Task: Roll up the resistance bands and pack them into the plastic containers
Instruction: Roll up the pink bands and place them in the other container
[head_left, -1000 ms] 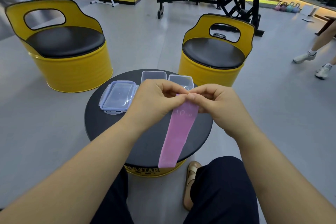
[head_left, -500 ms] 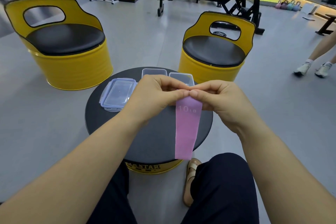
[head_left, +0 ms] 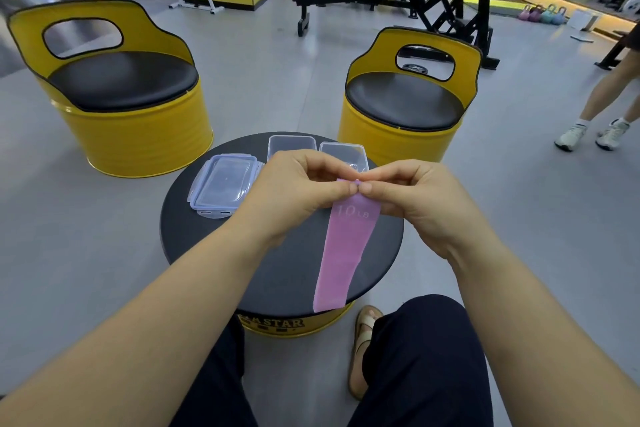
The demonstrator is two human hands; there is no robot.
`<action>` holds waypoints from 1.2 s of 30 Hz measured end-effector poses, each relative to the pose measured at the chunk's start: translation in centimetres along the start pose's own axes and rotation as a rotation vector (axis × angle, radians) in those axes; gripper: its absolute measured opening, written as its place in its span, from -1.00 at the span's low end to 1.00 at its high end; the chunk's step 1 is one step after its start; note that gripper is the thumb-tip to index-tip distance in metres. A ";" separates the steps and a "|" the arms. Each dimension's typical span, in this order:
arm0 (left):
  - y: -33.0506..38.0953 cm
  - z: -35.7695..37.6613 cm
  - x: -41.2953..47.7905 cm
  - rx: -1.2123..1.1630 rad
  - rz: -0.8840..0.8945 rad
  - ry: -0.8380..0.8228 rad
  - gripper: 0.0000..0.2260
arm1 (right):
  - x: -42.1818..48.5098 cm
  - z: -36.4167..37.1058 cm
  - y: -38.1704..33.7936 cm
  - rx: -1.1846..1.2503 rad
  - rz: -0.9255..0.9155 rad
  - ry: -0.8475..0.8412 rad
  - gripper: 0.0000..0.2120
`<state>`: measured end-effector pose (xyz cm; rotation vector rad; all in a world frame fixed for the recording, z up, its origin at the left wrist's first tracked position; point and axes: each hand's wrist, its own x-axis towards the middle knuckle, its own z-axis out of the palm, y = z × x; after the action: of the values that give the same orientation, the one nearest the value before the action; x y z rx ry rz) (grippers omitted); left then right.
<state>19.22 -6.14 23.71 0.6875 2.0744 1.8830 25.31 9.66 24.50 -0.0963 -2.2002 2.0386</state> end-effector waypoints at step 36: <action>-0.8 -0.1 0.2 0.116 0.038 0.005 -0.84 | 0.0 0.0 1.5 -0.095 -0.038 0.083 -0.76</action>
<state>18.86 -6.13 23.00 0.7542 2.2025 1.7971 25.24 9.79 23.01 -0.1446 -2.2301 1.8755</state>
